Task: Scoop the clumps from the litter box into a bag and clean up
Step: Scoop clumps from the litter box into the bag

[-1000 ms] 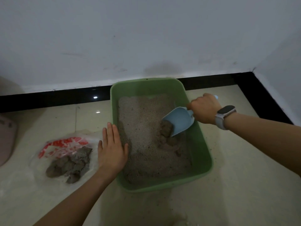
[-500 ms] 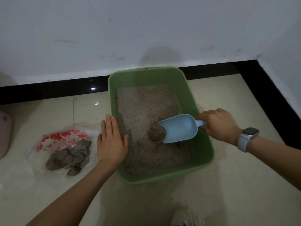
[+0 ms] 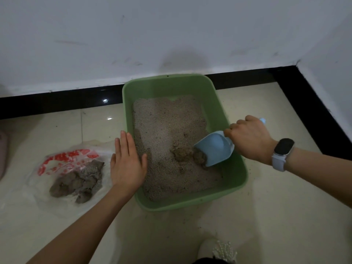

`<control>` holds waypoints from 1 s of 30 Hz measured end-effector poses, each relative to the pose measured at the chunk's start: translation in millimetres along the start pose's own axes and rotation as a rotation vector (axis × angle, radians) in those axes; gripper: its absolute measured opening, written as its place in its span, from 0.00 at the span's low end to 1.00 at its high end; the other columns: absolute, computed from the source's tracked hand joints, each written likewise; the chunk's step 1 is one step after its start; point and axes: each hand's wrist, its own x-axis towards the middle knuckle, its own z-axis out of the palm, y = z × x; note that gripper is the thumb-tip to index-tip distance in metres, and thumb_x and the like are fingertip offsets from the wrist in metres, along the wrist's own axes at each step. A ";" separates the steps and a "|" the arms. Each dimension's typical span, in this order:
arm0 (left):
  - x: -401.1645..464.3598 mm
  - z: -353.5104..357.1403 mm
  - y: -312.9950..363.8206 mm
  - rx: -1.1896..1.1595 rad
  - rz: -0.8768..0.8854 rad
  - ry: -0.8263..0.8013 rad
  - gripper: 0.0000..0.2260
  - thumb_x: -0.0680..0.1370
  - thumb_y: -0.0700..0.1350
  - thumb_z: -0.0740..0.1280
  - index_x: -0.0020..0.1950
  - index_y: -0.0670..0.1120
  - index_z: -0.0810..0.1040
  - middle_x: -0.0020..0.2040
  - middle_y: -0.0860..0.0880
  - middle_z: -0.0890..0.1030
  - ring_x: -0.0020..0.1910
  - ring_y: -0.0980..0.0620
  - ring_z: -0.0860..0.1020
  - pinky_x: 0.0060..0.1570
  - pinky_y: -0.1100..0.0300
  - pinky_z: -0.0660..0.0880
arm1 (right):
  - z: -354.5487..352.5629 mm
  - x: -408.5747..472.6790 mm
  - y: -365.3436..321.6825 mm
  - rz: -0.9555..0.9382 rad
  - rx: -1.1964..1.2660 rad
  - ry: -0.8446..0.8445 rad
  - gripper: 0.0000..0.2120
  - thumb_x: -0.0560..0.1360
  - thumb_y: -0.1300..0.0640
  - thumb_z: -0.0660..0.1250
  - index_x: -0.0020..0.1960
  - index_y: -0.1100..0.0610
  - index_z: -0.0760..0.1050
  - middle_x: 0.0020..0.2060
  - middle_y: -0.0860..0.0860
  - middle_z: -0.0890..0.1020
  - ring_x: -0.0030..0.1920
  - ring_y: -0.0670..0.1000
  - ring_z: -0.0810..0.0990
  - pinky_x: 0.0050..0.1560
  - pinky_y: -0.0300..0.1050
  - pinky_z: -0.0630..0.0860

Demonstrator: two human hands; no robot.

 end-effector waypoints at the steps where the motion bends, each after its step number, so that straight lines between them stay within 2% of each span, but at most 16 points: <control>1: 0.1 -0.2 0.1 -0.002 0.001 0.001 0.32 0.80 0.53 0.53 0.76 0.42 0.40 0.77 0.46 0.40 0.76 0.46 0.42 0.71 0.44 0.55 | 3.7 -1.0 1.9 0.042 0.066 -0.010 0.08 0.73 0.56 0.61 0.52 0.50 0.73 0.45 0.48 0.79 0.46 0.51 0.77 0.47 0.42 0.65; 5: 0.2 -0.3 0.7 -0.004 -0.001 -0.001 0.32 0.80 0.53 0.53 0.76 0.42 0.39 0.77 0.46 0.39 0.76 0.46 0.42 0.71 0.44 0.55 | 20.7 -8.4 7.0 0.226 0.336 -0.071 0.10 0.73 0.52 0.61 0.53 0.48 0.75 0.47 0.48 0.81 0.49 0.51 0.79 0.49 0.42 0.68; 7: 0.5 -0.4 0.6 -0.004 0.001 0.002 0.32 0.80 0.53 0.53 0.76 0.42 0.40 0.77 0.46 0.40 0.76 0.46 0.42 0.70 0.44 0.55 | 27.8 -11.9 8.1 0.299 0.425 -0.115 0.09 0.74 0.50 0.63 0.53 0.49 0.75 0.48 0.50 0.81 0.50 0.53 0.79 0.47 0.43 0.69; 10: 0.1 -0.1 0.7 -0.005 0.004 0.000 0.32 0.80 0.54 0.53 0.76 0.42 0.40 0.77 0.46 0.40 0.76 0.46 0.42 0.70 0.44 0.56 | 36.9 -15.8 8.4 0.361 0.607 -0.190 0.09 0.73 0.50 0.66 0.52 0.51 0.76 0.47 0.51 0.80 0.48 0.53 0.78 0.42 0.43 0.70; 13: 0.0 -0.4 0.5 -0.004 0.001 -0.001 0.32 0.80 0.54 0.53 0.76 0.42 0.40 0.77 0.46 0.40 0.76 0.46 0.42 0.70 0.45 0.55 | 41.3 -18.5 -0.4 0.392 0.783 -0.199 0.08 0.71 0.52 0.68 0.50 0.51 0.76 0.45 0.50 0.79 0.47 0.53 0.77 0.43 0.44 0.71; 18: -0.4 -1.0 1.4 -0.002 -0.007 -0.009 0.32 0.80 0.54 0.53 0.76 0.43 0.39 0.77 0.46 0.39 0.76 0.46 0.41 0.71 0.45 0.55 | 44.6 -6.6 -30.9 0.396 0.792 -0.042 0.07 0.73 0.53 0.64 0.50 0.48 0.76 0.46 0.50 0.82 0.47 0.55 0.79 0.42 0.44 0.72; 20: -0.4 -1.3 1.6 -0.001 -0.008 -0.012 0.32 0.81 0.54 0.52 0.76 0.43 0.38 0.77 0.47 0.38 0.75 0.47 0.41 0.71 0.45 0.54 | 45.6 1.8 -39.4 0.400 0.850 -0.049 0.07 0.73 0.54 0.64 0.51 0.49 0.77 0.47 0.51 0.81 0.48 0.56 0.79 0.41 0.43 0.70; 25: 0.4 -1.6 1.1 0.010 -0.005 -0.013 0.32 0.81 0.54 0.52 0.76 0.43 0.38 0.77 0.46 0.38 0.76 0.46 0.41 0.71 0.46 0.54 | 54.3 14.5 -44.7 0.408 0.973 -0.074 0.08 0.73 0.53 0.66 0.51 0.50 0.76 0.48 0.52 0.81 0.49 0.56 0.78 0.45 0.47 0.72; 30: -0.1 -0.5 0.6 0.002 -0.009 -0.008 0.32 0.81 0.55 0.52 0.76 0.43 0.38 0.77 0.47 0.39 0.76 0.47 0.42 0.71 0.47 0.55 | 52.2 41.5 -46.5 0.336 0.981 -0.071 0.10 0.74 0.53 0.65 0.54 0.53 0.75 0.50 0.53 0.80 0.50 0.56 0.78 0.44 0.44 0.70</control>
